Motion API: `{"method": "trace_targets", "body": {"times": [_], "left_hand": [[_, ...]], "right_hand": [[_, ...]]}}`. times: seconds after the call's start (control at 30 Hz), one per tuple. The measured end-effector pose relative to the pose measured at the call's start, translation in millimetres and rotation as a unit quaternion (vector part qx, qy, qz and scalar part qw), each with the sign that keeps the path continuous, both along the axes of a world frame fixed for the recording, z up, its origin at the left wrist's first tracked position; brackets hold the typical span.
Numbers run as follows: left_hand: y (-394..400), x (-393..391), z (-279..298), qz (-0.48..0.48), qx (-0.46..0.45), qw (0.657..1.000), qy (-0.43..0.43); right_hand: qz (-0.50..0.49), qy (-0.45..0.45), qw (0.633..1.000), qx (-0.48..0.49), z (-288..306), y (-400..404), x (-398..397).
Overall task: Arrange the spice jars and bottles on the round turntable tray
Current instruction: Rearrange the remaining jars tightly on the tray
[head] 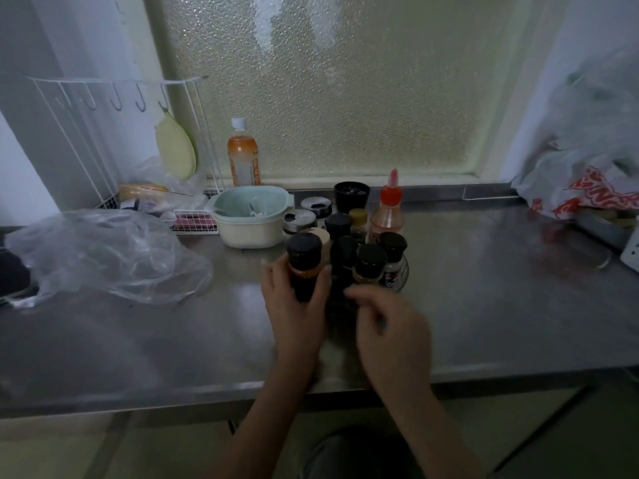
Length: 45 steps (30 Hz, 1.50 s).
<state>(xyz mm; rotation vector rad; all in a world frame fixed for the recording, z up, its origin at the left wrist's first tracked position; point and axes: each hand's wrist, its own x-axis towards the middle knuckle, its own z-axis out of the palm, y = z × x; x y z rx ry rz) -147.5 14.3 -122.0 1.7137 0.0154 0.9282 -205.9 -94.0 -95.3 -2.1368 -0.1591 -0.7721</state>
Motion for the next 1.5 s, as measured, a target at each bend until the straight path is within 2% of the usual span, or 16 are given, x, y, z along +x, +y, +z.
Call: {"method": "trace_targets", "body": {"times": [0.07, 0.13, 0.23, 0.33, 0.4, 0.53, 0.7, 0.8, 0.93, 1.0, 1.1, 1.13, 1.2, 1.3, 1.37, 1.5], "left_hand": [[-1.1, 0.9, -1.6, -0.017, 0.011, 1.0, -0.008], [-1.9, 1.1, -3.0, -0.036, 0.018, 0.999, -0.01], [-2.0, -0.1, -2.8, -0.032, 0.038, 0.999, -0.017], [-2.5, -2.3, -0.3, -0.034, 0.032, 0.999, -0.019], [-2.6, -2.9, -0.2, -0.031, 0.036, 0.999, -0.018], [-3.4, -3.7, -1.9, -0.017, 0.059, 0.998, -0.019], [-3.8, -5.5, 0.7, 0.016, 0.064, 0.997, -0.027], [-6.5, -5.3, 0.3, -0.002, 0.082, 0.996, -0.026], [-6.4, -5.2, -0.7, -0.013, 0.075, 0.997, -0.009], [-6.5, -5.8, -0.6, -0.013, 0.076, 0.997, -0.01], [-9.0, -7.0, 0.6, -0.004, 0.083, 0.996, -0.018], [-9.9, -7.6, 1.6, 0.0, 0.085, 0.996, -0.016], [-11.5, -8.3, 3.4, 0.009, 0.095, 0.995, -0.012], [-12.0, -9.8, 5.8, -0.002, 0.111, 0.994, 0.002], [-11.1, -10.0, 6.2, -0.013, 0.12, 0.992, 0.022], [-10.5, -8.0, 3.5, -0.012, 0.129, 0.991, 0.045]], "right_hand": [[-0.052, -0.085, 0.994, 0.042, 26.6, -17.4, 5.6], [-0.036, -0.09, 0.995, 0.023, 55.5, -26.2, 18.7], [0.001, 0.031, 0.989, -0.148, 84.5, -21.6, 42.2], [-0.004, 0.152, 0.919, -0.363, 97.5, -8.4, 62.0], [-0.009, 0.214, 0.885, -0.413, 99.4, 4.4, 70.8], [-0.053, 0.193, 0.892, -0.406, 94.9, 16.7, 79.8], [-0.087, 0.183, 0.946, -0.254, 100.5, -13.5, 85.6], [-0.024, 0.234, 0.95, -0.205, 98.1, -21.0, 93.9], [0.039, 0.236, 0.954, -0.179, 88.9, -28.0, 103.9], [0.068, 0.214, 0.968, -0.115, 84.1, -34.1, 105.6], [0.045, 0.116, 0.992, -0.024, 86.0, -47.6, 110.6], [0.038, 0.093, 0.994, -0.036, 89.8, -51.5, 114.5], [0.064, 0.114, 0.985, -0.117, 101.5, -53.4, 124.9], [0.112, 0.202, 0.928, -0.294, 114.6, -41.6, 142.1], [0.101, 0.216, 0.899, -0.366, 116.2, -32.9, 150.7], [0.117, 0.206, 0.907, -0.347, 115.0, -30.9, 153.6]]}}
